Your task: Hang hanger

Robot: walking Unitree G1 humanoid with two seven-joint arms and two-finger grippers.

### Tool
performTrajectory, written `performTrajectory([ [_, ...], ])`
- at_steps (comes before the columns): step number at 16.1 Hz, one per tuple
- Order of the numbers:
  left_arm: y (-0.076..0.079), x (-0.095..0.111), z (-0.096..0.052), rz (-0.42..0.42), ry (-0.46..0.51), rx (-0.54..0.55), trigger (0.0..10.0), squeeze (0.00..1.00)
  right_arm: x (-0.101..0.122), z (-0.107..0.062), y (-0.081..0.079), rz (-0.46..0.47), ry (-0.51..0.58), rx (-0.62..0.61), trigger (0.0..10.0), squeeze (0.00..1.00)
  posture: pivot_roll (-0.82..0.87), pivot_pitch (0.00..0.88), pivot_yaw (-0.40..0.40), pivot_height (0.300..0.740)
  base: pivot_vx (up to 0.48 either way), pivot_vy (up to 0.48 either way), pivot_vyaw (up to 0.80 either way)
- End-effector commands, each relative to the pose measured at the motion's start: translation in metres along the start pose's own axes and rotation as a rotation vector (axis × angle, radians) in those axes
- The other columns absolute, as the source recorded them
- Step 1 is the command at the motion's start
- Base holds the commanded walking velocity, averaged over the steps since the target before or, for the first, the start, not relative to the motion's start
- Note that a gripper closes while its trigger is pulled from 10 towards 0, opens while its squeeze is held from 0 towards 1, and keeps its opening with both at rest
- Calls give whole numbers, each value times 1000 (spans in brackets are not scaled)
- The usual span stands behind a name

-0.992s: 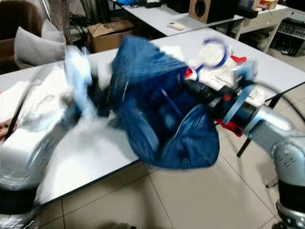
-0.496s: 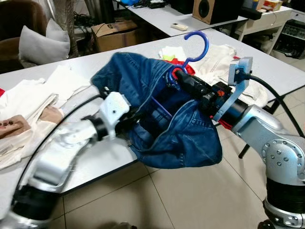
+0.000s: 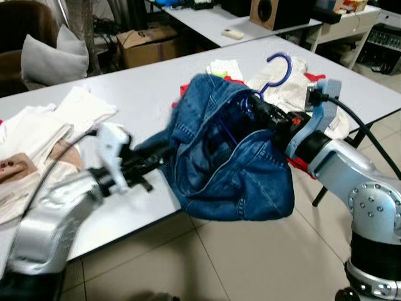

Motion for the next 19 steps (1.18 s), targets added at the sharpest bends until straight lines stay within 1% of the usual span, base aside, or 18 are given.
performTrajectory([
  [1, -11, 7, -11, 26, -20, 95, 10000, 1000, 13, 0, -23, -104, 32, 86, 10000, 0, -103, 0, 59, 719, 0, 0, 0],
  [2, -13, 10, -15, 26, -7, 116, 10000, 1000, 15, 0, -27, -129, 40, 100, 10000, 0, -94, 0, 54, 719, 0, 0, 800],
  [3, -14, 15, -23, 17, 3, 132, 10000, 0, 21, -1, -32, -154, 70, 112, 10000, 0, -82, 0, 50, 719, 0, 0, 800],
  [4, -8, 13, -34, -15, -13, 98, 10000, 0, 30, -4, -41, -164, 106, 147, 10000, 0, -78, 0, 48, 719, 0, 0, 800],
  [5, -3, 14, -34, -18, -8, 83, 10000, 0, 35, -6, -47, -167, 116, 182, 10000, 0, -76, 0, 48, 719, 0, 0, 800],
  [6, 3, 14, -33, -42, 5, 63, 10000, 0, 40, -8, -54, -164, 138, 210, 10000, 0, -76, 0, 48, 719, 0, 0, 800],
  [7, 10, 15, -30, -79, 38, 70, 10000, 0, 40, -11, -62, -171, 123, 259, 10000, 0, -79, 0, 48, 719, 0, 0, 800],
  [8, 12, 15, -27, -107, 59, 91, 10000, 0, 40, -13, -65, -158, 115, 284, 10000, 0, -80, 0, 48, 719, 0, 0, 800],
  [9, 15, 17, -23, -106, 84, 117, 10000, 0, 39, -15, -68, -129, 114, 308, 10000, 0, -80, 0, 48, 719, 0, 0, 800],
  [10, 26, 16, -18, -136, 70, 83, 10000, 0, 41, -17, -66, -129, 139, 284, 10000, 0, -80, 0, 50, 719, 0, 0, 800],
  [11, 28, 16, -17, -138, 74, 87, 10000, 0, 43, -18, -65, -141, 158, 275, 10000, 0, -80, 0, 51, 719, 0, 0, 800],
  [12, 26, 16, -10, -132, 94, 141, 10000, 0, 37, -21, -62, -119, 146, 263, 10000, 0, -81, 0, 55, 719, 0, 0, 800],
  [14, 23, 14, -7, -54, 44, 168, 10000, 0, 27, -27, -65, -105, 115, 272, 10000, 0, -85, 0, 57, 719, 0, 0, 800],
  [15, 22, 12, -7, -32, 3, 162, 10000, 0, 23, -29, -67, -103, 98, 277, 10000, 0, -85, 0, 57, 719, 0, 0, 800],
  [16, 24, 14, -6, -4, -2, 131, 10000, 0, 19, -31, -67, -99, 81, 277, 10000, 0, -89, 0, 60, 719, 0, 0, 800],
  [17, 24, 15, -5, -2, 8, 123, 10000, 0, 17, -33, -68, -96, 74, 281, 10000, 0, -89, 0, 61, 719, 0, 0, 800],
  [18, 22, 16, -6, -16, 27, 141, 10000, 0, 11, -37, -69, -100, 35, 295, 10000, 0, -92, 0, 63, 719, 0, 0, 800],
  [19, 22, 14, -8, -23, 25, 143, 10000, 0, 7, -40, -68, -108, 10, 312, 10000, 0, -91, 0, 60, 719, 0, 0, 800],
])
Point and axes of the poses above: a point about 5 cm out from each wrist's last joint towards the gripper, its own z axis pointing out of the wrist towards the gripper, its own x axis along the axis of the wrist's last joint, y = z × x, the point moved 3 cm from there along z, pointing out of the wrist towards the gripper, and after that the axes turned 8 degrees about z, right-handed, at the moved point
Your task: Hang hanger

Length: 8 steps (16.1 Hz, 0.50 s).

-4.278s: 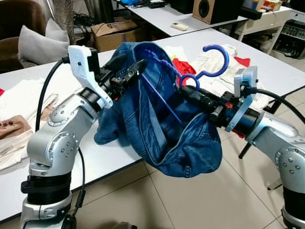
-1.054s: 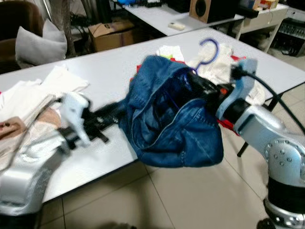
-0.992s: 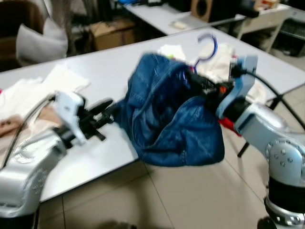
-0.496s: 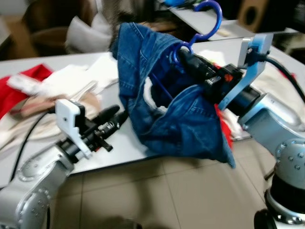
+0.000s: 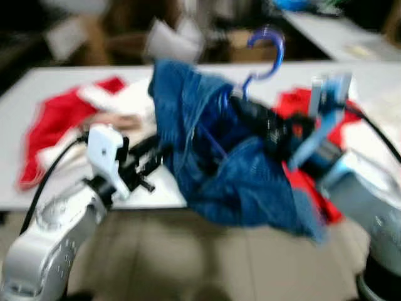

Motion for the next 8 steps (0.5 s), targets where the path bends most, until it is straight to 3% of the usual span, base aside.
performTrajectory([
  [1, 2, 0, -3, -9, 2, -14, 10000, 0, 0, -4, -5, -9, -7, 30, 10000, 0, -88, 0, 56, 719, 0, 0, 800],
  [6, -17, 0, -27, -6, -29, -7, 10000, 0, 0, -4, 0, -25, -48, 46, 10000, 0, -52, 0, 19, 719, 0, 0, 800],
  [8, -32, -4, -36, 32, -72, 89, 10000, 0, -16, -3, 4, -43, -114, 43, 10000, 0, -31, 0, 12, 719, 0, 0, 800],
])
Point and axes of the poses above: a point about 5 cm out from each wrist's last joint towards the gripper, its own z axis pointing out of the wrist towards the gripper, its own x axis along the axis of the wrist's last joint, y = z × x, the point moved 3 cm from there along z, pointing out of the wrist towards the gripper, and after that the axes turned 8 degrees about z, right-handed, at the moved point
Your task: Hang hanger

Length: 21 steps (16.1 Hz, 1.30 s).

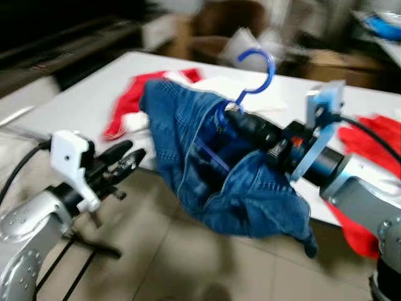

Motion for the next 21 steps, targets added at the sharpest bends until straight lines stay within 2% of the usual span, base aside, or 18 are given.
performTrajectory([
  [1, -6, 1, -1, 32, -11, 49, 10000, 0, -8, 2, 2, -1, -23, -2, 10000, 0, -29, 0, 10, 719, 0, 0, 800],
  [2, -8, 1, 2, 42, -7, 90, 10000, 0, -15, 3, 7, -9, -45, -25, 10000, 0, -21, 0, 6, 719, 0, 0, 800],
  [3, -3, -5, 13, 50, -32, 116, 10000, 0, -28, 5, 16, -16, -54, -65, 10000, 0, -27, 0, 19, 719, 0, 0, 800],
  [4, 0, -8, 16, 49, -44, 114, 10000, 0, -33, 5, 18, -20, -54, -78, 10000, 0, -27, 0, 19, 719, 0, 0, 800],
  [6, 4, -19, 25, 64, -69, 132, 10000, 0, -46, 4, 21, 31, -32, -94, 10000, 0, -46, 0, 39, 719, 0, 0, 800],
  [7, -3, -24, 31, 39, -77, 181, 10000, 0, -55, 4, 24, 67, -13, -124, 10000, 0, -44, 0, 39, 719, 0, 0, 800],
  [9, -9, -26, 35, 46, -72, 231, 10000, 0, -64, 2, 26, 106, -3, -144, 10000, 0, -38, 0, 38, 719, 0, 0, 800],
  [10, -14, -34, 35, 22, -81, 294, 10000, 0, -84, -2, 39, 127, -26, -233, 10000, 0, -53, 0, 45, 719, 0, 0, 800],
  [11, -15, -37, 35, 7, -86, 309, 10000, 0, -92, -4, 45, 122, -38, -276, 10000, 0, -53, 0, 45, 719, 0, 0, 800],
  [12, -10, -41, 37, 29, -99, 291, 10000, 0, -104, -9, 57, 95, -58, -360, 10000, 0, -53, 0, 46, 719, 0, 0, 800],
  [15, 1, -43, 44, 58, -101, 255, 10000, 0, -112, -11, 65, 127, -44, -408, 10000, 0, -58, 0, 40, 719, 0, 0, 800],
  [17, 16, -52, 56, 78, -117, 232, 10000, 0, -119, -11, 73, 112, -45, -459, 10000, 0, -65, 0, 25, 719, 0, -366, 800],
  [19, 20, -56, 57, 74, -118, 234, 10000, 0, -122, -9, 79, 93, -46, -477, 10000, 0, -58, 0, 9, 719, 0, -480, 800],
  [21, 21, -60, 58, 94, -126, 250, 10000, 0, -127, 1, 90, 87, -43, -522, 10000, 0, -55, 0, -4, 719, 0, -480, 800],
])
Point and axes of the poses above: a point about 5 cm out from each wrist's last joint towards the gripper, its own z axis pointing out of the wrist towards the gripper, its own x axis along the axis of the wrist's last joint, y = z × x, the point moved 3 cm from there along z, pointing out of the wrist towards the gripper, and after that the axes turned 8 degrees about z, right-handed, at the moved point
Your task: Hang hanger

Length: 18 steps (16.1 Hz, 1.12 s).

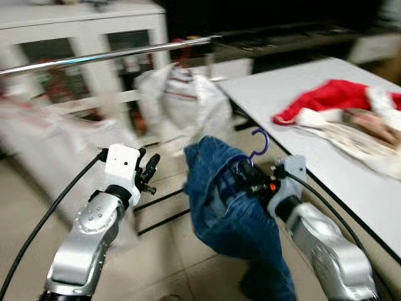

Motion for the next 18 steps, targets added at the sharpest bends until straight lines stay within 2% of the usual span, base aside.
performTrajectory([
  [1, 1, -1, 1, 15, -6, 14, 10000, 0, 9, 6, -1, -6, 45, -11, 10000, 0, -52, 0, -9, 719, 0, -480, 800],
  [4, 0, 0, 3, 11, 5, 26, 10000, 0, 11, 7, 0, 3, 71, -46, 10000, 0, -60, 0, 1, 719, 0, -480, 440],
  [6, -2, 1, 5, 10, -3, 47, 10000, 0, 15, 6, 5, 38, 114, -92, 10000, 0, -64, 0, 11, 719, 0, 0, 0],
  [8, -5, 12, 9, -12, 62, 59, 10000, 0, 20, 4, 5, 39, 162, -99, 10000, 0, -68, 0, 27, 719, 0, 0, 0],
  [10, -5, 16, 10, -20, 84, 36, 10000, 0, 22, 2, 8, 60, 188, -114, 10000, 0, -73, 0, 40, 719, 0, 0, 0],
  [12, -3, 13, 11, -11, 74, 16, 10000, 0, 23, 1, 9, 43, 197, -124, 10000, 0, -78, 0, 45, 719, 0, 0, 0],
  [13, -1, 13, 13, -15, 72, -1, 10000, 0, 26, 0, 7, -21, 203, -126, 10000, 0, -89, 0, 55, 719, 266, 0, 0],
  [14, 0, 13, 14, -16, 75, -7, 10000, 0, 27, -1, 7, -36, 200, -133, 10000, 0, -94, 0, 61, 719, 266, 0, 788],
  [17, 2, 13, 15, -17, 78, -19, 10000, 0, 26, -1, 8, -34, 199, -134, 10000, 0, -96, 0, 62, 719, 270, 0, 792],
  [18, 3, 13, 15, -16, 78, -28, 10000, 0, 26, 0, 7, -46, 202, -130, 10000, 0, -97, 0, 60, 719, 277, 0, 0],
])
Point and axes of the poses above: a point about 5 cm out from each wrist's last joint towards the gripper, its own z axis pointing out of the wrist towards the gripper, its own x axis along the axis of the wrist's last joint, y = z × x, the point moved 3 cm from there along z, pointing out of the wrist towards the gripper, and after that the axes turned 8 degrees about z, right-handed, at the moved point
